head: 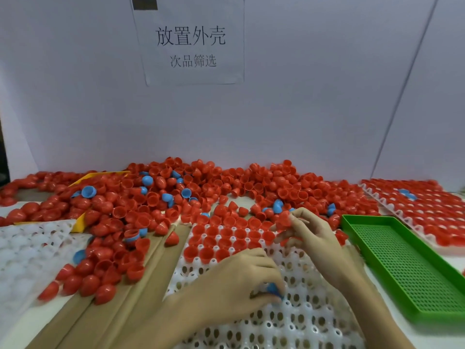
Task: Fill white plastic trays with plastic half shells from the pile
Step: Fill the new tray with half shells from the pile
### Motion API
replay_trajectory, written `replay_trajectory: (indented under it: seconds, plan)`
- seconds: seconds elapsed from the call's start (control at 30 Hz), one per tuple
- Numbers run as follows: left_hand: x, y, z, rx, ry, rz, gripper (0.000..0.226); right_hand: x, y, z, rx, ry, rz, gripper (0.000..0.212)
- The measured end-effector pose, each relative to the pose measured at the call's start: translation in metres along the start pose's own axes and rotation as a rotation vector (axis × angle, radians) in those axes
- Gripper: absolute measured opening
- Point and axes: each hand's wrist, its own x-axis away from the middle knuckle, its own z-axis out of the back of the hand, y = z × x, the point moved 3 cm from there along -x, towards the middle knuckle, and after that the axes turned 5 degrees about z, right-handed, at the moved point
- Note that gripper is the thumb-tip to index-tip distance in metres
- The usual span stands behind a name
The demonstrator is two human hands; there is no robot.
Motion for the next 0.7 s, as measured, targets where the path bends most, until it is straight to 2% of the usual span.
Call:
replay_trajectory:
  seconds: [0.13,0.33,0.43,0.6,0.63,0.7]
  plan:
    - [0.003,-0.003,-0.002,0.057,0.008,0.046,0.011,0.001,0.000,0.000,0.004,0.000,0.001,0.030]
    - [-0.001,-0.002,-0.004,0.110,-0.036,0.052,0.019,0.001,0.001,-0.001,0.127,-0.007,0.035,0.021]
    - [-0.004,-0.006,0.002,0.115,0.019,0.099,0.022,0.001,-0.001,0.000,0.185,0.008,0.072,0.018]
    - [-0.013,-0.061,0.061,-0.107,0.360,0.334,0.028,-0.001,-0.001,0.007,0.166,0.046,0.070,0.014]
    - [-0.012,-0.078,0.072,-0.162,0.363,0.403,0.035,-0.001,-0.001,0.007,0.164,0.046,0.065,0.014]
    - [-0.006,-0.107,0.080,-0.235,0.247,0.541,0.046,-0.001,0.001,0.008,0.178,0.047,0.070,0.013]
